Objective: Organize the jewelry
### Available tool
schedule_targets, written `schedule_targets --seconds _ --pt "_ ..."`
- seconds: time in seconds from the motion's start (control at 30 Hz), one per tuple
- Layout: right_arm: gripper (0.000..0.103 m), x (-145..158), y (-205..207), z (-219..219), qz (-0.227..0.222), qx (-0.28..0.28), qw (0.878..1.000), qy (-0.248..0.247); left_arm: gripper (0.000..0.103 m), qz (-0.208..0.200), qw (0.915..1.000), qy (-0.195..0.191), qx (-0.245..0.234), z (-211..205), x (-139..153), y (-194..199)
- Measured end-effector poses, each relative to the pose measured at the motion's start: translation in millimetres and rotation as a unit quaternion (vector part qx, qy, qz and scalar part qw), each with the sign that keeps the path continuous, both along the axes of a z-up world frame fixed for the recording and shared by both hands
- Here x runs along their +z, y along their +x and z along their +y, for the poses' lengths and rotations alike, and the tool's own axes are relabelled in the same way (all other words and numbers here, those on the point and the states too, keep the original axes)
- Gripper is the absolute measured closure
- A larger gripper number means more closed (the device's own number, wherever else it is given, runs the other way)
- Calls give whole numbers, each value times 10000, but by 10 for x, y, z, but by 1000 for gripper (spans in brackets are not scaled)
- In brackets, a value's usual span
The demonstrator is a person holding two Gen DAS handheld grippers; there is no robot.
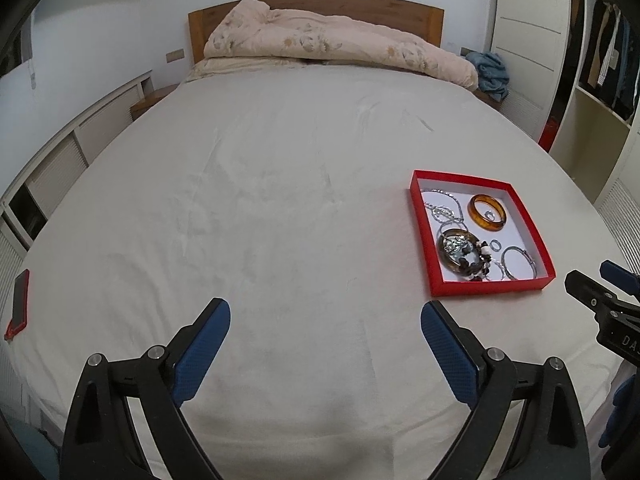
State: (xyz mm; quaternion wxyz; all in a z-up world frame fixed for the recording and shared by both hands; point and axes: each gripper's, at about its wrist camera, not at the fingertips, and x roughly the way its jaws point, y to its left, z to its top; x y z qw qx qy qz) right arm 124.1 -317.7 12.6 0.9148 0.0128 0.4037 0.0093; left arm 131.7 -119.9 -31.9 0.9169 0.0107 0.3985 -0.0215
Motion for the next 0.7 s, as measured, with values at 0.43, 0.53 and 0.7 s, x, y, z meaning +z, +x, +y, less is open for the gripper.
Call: schedule_targets --seconds 0.43,0.53,0.7 --pt "21 -108 61 19 150 46 9999 -14 8 105 9999 -15 17 52 -86 64" --pt "21 -129 62 12 172 40 9998 -3 8 123 9999 -17 17 61 -99 67" --pt "21 -168 69 11 224 34 9997 -8 8 161 9999 -32 34 76 -131 72"
